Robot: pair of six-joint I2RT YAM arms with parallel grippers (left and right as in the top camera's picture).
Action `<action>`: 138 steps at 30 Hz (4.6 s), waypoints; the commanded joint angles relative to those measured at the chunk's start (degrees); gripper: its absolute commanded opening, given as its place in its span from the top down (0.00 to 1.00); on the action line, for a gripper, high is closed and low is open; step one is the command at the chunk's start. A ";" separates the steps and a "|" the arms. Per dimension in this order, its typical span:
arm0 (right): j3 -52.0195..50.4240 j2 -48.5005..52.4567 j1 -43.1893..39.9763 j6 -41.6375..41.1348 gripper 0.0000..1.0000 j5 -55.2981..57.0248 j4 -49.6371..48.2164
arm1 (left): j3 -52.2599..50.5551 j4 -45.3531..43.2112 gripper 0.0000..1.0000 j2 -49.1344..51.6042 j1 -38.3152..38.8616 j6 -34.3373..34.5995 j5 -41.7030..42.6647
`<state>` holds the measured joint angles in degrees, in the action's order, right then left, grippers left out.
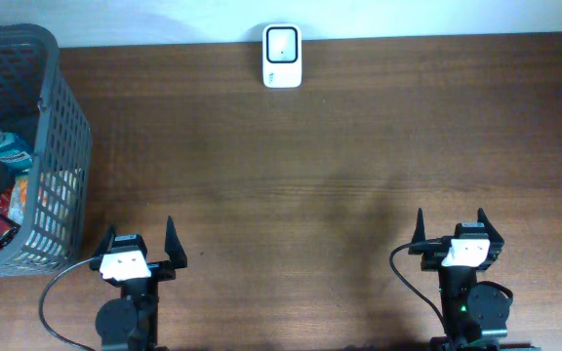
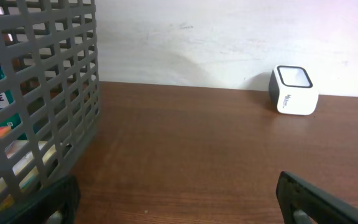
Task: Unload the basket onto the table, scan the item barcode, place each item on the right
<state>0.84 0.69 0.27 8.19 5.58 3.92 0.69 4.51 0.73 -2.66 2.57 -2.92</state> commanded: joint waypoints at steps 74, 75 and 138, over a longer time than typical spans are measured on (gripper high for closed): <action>-0.52 -0.33 0.48 0.39 0.02 1.11 0.11 | -0.15 -0.85 0.01 -0.33 -0.13 -1.07 1.88; -0.52 -0.33 0.48 0.39 0.02 1.11 0.11 | -0.15 -1.01 0.01 -0.33 -0.13 -1.03 4.11; -0.52 -0.33 0.48 0.39 0.01 1.11 0.11 | 117.42 66.66 0.01 81.64 -4.90 -1.51 1.53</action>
<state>0.84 0.69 0.27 8.19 6.02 3.90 108.16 68.01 76.42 -4.67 -2.07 8.91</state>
